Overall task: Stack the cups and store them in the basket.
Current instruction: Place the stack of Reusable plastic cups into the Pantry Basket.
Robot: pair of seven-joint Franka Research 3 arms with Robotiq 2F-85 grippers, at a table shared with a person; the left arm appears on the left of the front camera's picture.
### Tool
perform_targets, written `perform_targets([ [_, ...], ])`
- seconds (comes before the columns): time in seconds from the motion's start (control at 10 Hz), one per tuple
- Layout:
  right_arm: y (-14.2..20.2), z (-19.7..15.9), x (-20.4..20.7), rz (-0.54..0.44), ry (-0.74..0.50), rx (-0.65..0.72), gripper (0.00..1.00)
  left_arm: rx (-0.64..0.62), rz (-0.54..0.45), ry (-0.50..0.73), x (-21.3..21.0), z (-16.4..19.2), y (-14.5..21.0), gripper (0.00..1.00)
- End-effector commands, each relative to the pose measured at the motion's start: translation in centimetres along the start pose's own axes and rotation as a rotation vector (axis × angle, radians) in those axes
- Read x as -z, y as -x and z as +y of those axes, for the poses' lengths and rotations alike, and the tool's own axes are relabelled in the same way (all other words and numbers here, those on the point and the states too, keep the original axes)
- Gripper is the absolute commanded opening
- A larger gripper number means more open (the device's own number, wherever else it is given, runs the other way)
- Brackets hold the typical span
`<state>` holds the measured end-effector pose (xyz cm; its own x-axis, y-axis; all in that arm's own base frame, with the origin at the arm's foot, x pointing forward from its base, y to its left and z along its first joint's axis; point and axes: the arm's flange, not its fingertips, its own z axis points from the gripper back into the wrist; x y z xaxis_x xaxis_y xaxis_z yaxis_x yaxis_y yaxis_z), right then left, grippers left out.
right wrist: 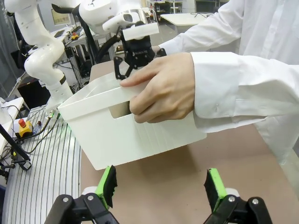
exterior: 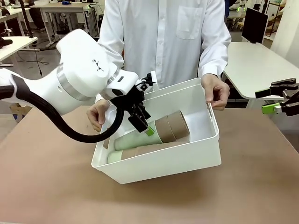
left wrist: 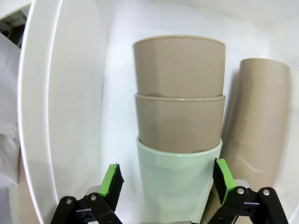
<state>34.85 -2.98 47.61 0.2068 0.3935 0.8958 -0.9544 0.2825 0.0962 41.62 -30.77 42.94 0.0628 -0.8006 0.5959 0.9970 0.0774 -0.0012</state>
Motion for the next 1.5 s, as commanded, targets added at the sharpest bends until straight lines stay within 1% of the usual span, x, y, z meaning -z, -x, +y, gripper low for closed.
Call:
perform_targets([
  [0.0, -0.4, -0.1, -0.1, -0.02, 0.001, 0.016, 1.0, 0.032, -0.003, 0.055, -4.5, -0.5, 0.2, 1.0],
  [0.1, -0.4, -0.1, -0.1, -0.02, 0.001, 0.016, 1.0, 0.03, -0.021, 0.087, -7.1, -0.8, 0.2, 1.0],
  [0.3, -0.4, -0.1, -0.1, -0.02, 0.001, 0.016, 1.0, 0.021, -0.122, 0.137, -13.5, -1.2, 1.4, 1.0],
  [0.4, -0.4, -0.1, -0.1, -0.02, 0.001, 0.016, 1.0, 0.026, -0.159, 0.121, -16.7, -1.5, 2.6, 1.0],
  [0.5, -0.4, -0.1, -0.1, -0.02, 0.001, 0.016, 1.0, 0.024, -0.204, 0.092, -20.2, -1.6, 4.4, 1.0],
  [0.6, -0.4, -0.1, -0.1, -0.02, 0.001, 0.016, 1.0, 0.005, -0.287, 0.063, -23.9, -1.7, 7.1, 1.0],
  [0.7, -0.4, -0.1, -0.1, -0.02, 0.001, 0.016, 1.0, 0.0, -0.351, 0.054, -26.5, -2.1, 9.7, 1.0],
  [0.8, -0.4, -0.1, -0.1, -0.02, 0.001, 0.016, 1.0, -0.007, -0.391, 0.037, -28.5, -2.5, 12.4, 1.0],
  [1.0, -0.4, -0.1, -0.1, -0.02, 0.001, 0.016, 1.0, -0.015, -0.472, 0.015, -30.8, -3.2, 17.4, 1.0],
  [1.1, -0.4, -0.1, -0.1, -0.02, 0.001, 0.016, 1.0, -0.002, -0.485, 0.016, -31.2, -3.6, 18.7, 1.0],
  [1.3, -0.4, -0.1, -0.1, -0.02, 0.001, 0.016, 1.0, 0.021, -0.487, 0.009, -31.0, -4.1, 19.8, 1.0],
  [1.4, -0.4, -0.1, -0.1, -0.02, 0.001, 0.016, 1.0, -0.023, -0.466, 0.002, -32.0, -3.7, 19.8, 1.0],
])
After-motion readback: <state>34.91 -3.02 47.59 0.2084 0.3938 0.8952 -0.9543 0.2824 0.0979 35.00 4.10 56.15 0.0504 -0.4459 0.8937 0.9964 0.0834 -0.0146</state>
